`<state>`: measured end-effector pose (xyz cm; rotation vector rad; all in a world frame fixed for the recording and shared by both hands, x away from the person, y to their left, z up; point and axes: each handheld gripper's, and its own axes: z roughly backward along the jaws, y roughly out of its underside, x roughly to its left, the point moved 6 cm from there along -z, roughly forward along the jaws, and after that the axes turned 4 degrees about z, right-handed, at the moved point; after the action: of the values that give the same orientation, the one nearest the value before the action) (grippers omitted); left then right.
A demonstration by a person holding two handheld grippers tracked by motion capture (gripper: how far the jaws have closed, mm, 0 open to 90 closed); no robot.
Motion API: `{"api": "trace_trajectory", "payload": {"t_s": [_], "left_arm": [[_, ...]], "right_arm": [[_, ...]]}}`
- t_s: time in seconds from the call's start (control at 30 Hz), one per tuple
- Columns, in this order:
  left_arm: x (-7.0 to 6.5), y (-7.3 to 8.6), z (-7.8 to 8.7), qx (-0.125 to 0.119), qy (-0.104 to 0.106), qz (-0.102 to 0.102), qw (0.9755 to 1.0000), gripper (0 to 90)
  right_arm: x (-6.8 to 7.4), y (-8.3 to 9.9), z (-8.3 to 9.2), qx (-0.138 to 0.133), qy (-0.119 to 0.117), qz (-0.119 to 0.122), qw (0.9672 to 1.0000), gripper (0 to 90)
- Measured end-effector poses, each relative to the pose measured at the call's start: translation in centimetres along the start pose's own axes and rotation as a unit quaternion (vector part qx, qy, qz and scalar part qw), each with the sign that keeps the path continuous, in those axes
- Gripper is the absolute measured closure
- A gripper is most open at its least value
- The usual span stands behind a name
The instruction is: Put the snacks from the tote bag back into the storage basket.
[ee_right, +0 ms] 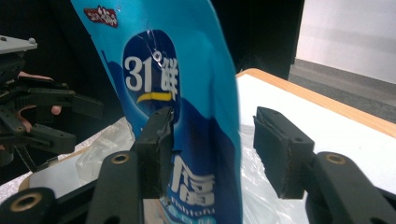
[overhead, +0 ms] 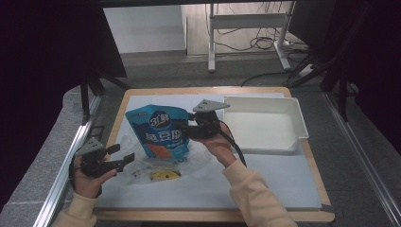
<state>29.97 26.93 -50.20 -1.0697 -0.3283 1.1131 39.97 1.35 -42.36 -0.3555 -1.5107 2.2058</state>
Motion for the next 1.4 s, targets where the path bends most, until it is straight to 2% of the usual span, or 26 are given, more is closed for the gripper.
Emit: {"api": "trace_trajectory", "payload": {"t_s": [0.13,0.33,0.57,1.07,1.4], "left_arm": [[0.0,0.0,-0.1,0.003,0.001,-0.003,1.0,21.3],[0.1,0.0,0.0,-0.001,0.0,0.0,1.0,21.0],[0.2,0.0,0.0,0.0,-0.001,0.001,1.0,20.9],[0.2,0.1,-0.1,0.001,-0.001,0.002,1.0,20.8],[0.2,0.1,-0.1,0.001,-0.001,0.002,1.0,20.8]], "right_arm": [[0.3,-0.4,-0.6,0.002,-0.005,0.005,1.0,53.4],[0.6,-0.6,-1.1,0.002,-0.013,0.01,0.9999,65.3],[0.4,-0.6,-1.2,0.0,-0.025,0.021,0.9995,74.6],[-0.1,-0.6,-1.4,-0.011,-0.06,0.038,0.9974,86.1],[-0.1,-0.5,-1.4,-0.015,-0.061,0.04,0.9972,87.6]]}}
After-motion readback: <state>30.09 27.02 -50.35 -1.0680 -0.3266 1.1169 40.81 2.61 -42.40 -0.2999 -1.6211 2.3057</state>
